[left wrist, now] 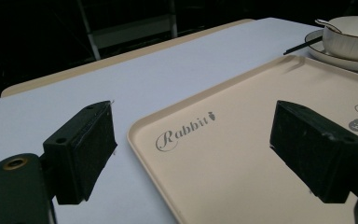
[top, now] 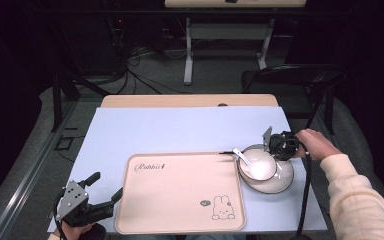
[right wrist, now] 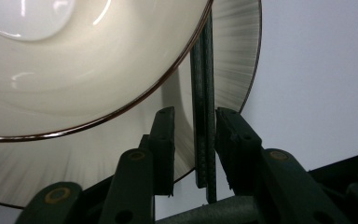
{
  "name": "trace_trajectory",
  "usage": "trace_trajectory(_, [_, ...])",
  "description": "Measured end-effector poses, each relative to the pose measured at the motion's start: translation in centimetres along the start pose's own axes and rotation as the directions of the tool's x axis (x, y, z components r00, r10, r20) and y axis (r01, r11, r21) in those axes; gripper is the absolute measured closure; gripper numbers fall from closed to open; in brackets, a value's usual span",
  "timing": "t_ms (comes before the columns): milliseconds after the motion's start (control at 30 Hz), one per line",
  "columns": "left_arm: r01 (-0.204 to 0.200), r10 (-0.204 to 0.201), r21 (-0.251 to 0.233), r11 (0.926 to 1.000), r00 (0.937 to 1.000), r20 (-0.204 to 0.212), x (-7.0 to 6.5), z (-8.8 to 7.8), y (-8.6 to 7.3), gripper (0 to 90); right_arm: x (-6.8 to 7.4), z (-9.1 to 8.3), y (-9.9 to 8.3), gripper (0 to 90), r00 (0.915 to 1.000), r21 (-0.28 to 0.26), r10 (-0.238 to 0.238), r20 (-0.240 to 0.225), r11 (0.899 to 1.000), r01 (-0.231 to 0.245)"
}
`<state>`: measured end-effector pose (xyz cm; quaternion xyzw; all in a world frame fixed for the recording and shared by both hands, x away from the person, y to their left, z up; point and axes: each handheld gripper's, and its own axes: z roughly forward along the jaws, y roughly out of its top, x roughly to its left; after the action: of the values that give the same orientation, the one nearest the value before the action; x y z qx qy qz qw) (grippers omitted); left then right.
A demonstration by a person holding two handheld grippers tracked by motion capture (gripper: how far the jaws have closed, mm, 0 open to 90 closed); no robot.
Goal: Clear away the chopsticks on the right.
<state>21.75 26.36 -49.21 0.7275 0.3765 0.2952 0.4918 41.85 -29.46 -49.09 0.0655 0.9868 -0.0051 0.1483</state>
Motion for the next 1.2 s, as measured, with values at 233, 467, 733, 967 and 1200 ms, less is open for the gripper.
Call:
trace_trajectory(233, [-0.001, 0.001, 0.002, 1.0, 1.0, -0.002, 0.0, 0.0, 0.0, 14.2, -0.1, 0.7, -0.1, 76.6, 1.0, 0.032, 0.0, -0.007, 0.999, 0.0])
trace_trajectory(467, [-0.001, 0.001, 0.003, 1.0, 1.0, -0.004, 0.0, 0.0, 0.0, 14.4, -0.3, 1.1, -0.4, 77.4, 0.9998, 0.024, 0.014, -0.016, 1.0, -0.014])
trace_trajectory(733, [0.001, -0.001, 0.003, 1.0, 1.0, -0.006, 0.0, 0.0, 0.0, 14.6, -0.5, 1.4, -0.5, 84.6, 0.9994, 0.003, -0.012, -0.032, 1.0, 0.013])
trace_trajectory(967, [0.0, 0.0, 0.004, 1.0, 1.0, -0.005, 0.0, 0.1, 0.0, 14.6, -0.7, 0.9, -0.7, 85.0, 0.9993, -0.009, -0.028, -0.026, 1.0, 0.028])
trace_trajectory(1200, [0.0, 0.0, 0.005, 1.0, 1.0, -0.006, -0.1, 0.1, 0.0, 14.6, -0.6, 0.0, -1.1, 85.0, 0.999, -0.019, 0.043, -0.016, 0.999, -0.043])
